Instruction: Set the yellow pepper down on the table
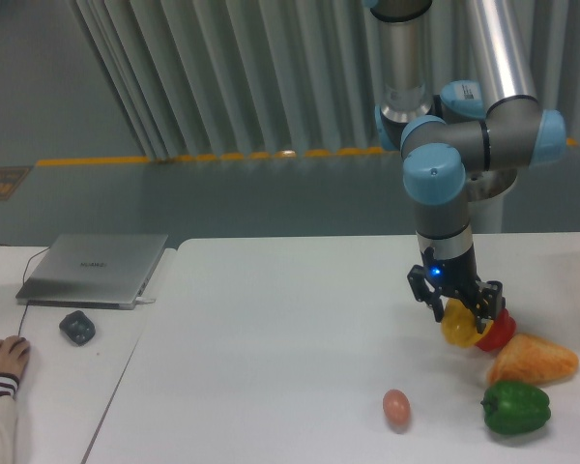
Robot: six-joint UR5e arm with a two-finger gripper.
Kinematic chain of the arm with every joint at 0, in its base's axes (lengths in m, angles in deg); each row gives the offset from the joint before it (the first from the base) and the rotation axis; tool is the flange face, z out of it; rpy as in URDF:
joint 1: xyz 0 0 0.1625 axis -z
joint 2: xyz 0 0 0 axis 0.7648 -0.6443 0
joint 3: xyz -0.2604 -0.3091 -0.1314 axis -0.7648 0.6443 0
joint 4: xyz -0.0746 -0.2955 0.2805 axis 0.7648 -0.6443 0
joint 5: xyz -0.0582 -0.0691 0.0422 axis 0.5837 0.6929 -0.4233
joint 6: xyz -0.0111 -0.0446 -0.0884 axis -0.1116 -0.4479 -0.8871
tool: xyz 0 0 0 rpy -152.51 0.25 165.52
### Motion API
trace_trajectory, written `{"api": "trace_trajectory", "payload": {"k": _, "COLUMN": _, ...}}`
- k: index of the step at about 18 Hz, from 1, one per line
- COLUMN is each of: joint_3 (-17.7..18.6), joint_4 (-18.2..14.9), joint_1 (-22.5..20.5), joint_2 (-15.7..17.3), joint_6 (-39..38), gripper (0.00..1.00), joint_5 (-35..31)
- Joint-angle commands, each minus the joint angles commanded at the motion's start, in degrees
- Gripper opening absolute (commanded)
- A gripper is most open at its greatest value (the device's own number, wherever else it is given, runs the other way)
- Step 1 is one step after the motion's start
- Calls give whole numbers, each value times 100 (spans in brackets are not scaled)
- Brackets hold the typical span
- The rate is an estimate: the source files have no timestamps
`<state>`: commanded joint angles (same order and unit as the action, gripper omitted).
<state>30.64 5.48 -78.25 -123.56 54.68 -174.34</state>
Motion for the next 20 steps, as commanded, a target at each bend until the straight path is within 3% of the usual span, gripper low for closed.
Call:
{"api": "trace_trajectory", "payload": {"k": 7, "joint_3": -299, "joint_4": 9, "joint_1": -44, "joint_2": 166, "joint_6": 526, "gripper": 100, "joint_5": 105}}
{"api": "trace_trajectory", "payload": {"k": 10, "joint_3": -299, "joint_4": -61, "joint_1": -114, "joint_2": 307, "joint_6": 2262, "gripper": 100, "joint_5": 97}}
{"api": "trace_trajectory", "payload": {"k": 13, "joint_3": -308, "joint_4": -325, "joint_1": -517, "joint_2": 431, "joint_6": 3986, "gripper": 100, "joint_5": 105}}
{"api": "trace_trajectory", "payload": {"k": 20, "joint_3": -316, "joint_4": -667, "joint_1": -1510, "joint_2": 536, "joint_6": 6166, "gripper": 100, "joint_5": 228}}
